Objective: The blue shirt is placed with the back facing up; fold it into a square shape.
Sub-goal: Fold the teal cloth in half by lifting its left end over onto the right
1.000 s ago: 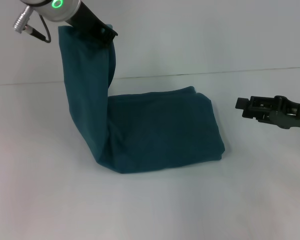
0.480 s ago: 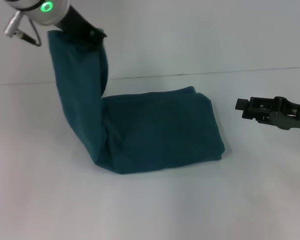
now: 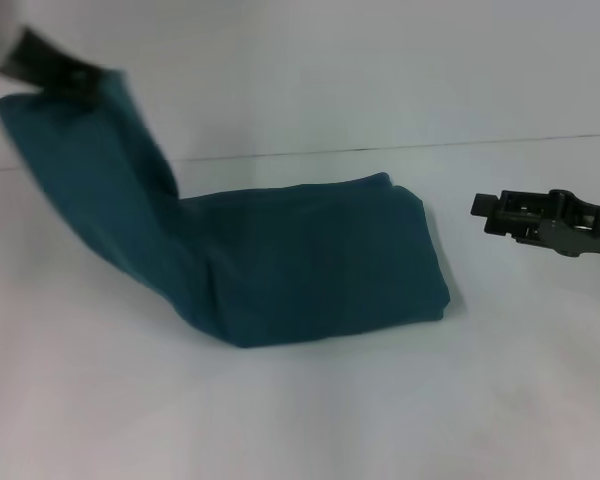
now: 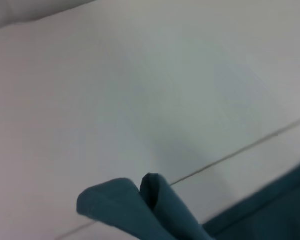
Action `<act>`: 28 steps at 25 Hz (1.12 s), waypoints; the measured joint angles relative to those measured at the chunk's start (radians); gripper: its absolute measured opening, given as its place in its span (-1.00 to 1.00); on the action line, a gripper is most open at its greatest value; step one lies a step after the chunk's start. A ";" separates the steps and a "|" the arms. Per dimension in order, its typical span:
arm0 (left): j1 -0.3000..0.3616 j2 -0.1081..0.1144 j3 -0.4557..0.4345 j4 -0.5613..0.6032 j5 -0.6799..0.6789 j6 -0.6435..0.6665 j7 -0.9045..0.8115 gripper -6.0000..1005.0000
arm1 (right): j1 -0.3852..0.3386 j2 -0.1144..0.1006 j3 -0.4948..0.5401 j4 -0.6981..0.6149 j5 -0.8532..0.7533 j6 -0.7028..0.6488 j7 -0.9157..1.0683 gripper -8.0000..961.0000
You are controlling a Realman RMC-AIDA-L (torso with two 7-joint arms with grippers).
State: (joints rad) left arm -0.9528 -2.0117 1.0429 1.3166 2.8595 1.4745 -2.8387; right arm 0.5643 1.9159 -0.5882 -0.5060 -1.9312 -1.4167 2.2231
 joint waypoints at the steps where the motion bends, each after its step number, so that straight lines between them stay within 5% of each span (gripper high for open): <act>1: 0.019 0.004 -0.038 -0.002 0.000 -0.001 -0.001 -0.92 | 0.000 0.000 0.000 0.000 0.000 0.001 0.001 0.18; 7: 0.109 0.022 -0.231 -0.079 -0.001 -0.002 -0.010 -0.92 | 0.001 0.000 0.001 0.001 0.000 0.009 0.004 0.19; 12: 0.158 0.055 -0.325 -0.287 -0.001 -0.057 -0.020 -0.92 | 0.006 0.000 0.001 0.001 0.000 0.010 0.006 0.19; 17: 0.189 0.082 -0.332 -0.418 -0.002 -0.126 -0.040 -0.92 | 0.009 0.000 -0.002 0.001 0.000 0.010 0.007 0.19; 28: 0.203 0.083 -0.322 -0.455 -0.005 -0.165 -0.009 -0.92 | 0.014 -0.001 -0.006 0.001 0.000 0.009 0.007 0.19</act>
State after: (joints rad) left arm -0.7497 -1.9290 0.7207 0.8613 2.8549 1.3100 -2.8475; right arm 0.5780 1.9145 -0.5946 -0.5046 -1.9313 -1.4078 2.2305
